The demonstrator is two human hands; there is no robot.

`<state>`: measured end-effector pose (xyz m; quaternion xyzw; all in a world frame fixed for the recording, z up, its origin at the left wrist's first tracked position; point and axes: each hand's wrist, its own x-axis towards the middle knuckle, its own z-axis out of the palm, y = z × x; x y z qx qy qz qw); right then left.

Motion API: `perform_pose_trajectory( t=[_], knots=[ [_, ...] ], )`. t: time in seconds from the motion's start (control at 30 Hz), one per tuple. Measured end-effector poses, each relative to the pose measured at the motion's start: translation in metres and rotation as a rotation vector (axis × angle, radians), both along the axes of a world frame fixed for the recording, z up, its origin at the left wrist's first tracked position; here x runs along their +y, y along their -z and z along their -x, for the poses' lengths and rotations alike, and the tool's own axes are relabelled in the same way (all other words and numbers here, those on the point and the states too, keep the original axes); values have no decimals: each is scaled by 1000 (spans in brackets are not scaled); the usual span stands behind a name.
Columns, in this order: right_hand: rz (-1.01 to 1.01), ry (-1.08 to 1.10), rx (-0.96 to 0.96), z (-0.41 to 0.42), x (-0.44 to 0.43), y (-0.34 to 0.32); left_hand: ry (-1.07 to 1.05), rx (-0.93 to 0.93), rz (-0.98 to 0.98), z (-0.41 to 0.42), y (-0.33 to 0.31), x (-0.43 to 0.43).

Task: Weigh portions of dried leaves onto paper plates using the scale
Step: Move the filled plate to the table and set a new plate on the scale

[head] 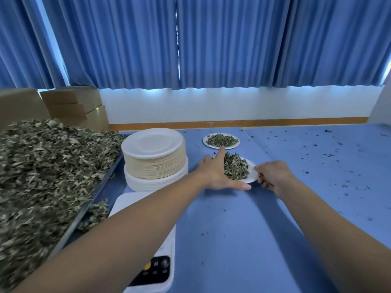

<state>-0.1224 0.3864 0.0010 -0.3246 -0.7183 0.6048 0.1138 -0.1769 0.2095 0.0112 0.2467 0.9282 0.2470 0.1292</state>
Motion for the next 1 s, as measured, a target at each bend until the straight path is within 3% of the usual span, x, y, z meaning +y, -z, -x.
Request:
perform_pose_trajectory(
  t=[0.3,0.6,0.73,0.87,1.0],
  knots=[
    [-336,33,-94,70,30,10,-112,58,-7,55,28,33],
    [-552,182,141,70,30,33,-74,141,4,60,42,38],
    [-647,218,329,51,18,28,33,221,-132,47,28,27],
    [-675,46,560,30,-30,4,162,410,-254,25,-13,-5],
    [-778,-275,618,15,-95,-29,237,609,-336,-5,-57,-67]
  ],
)
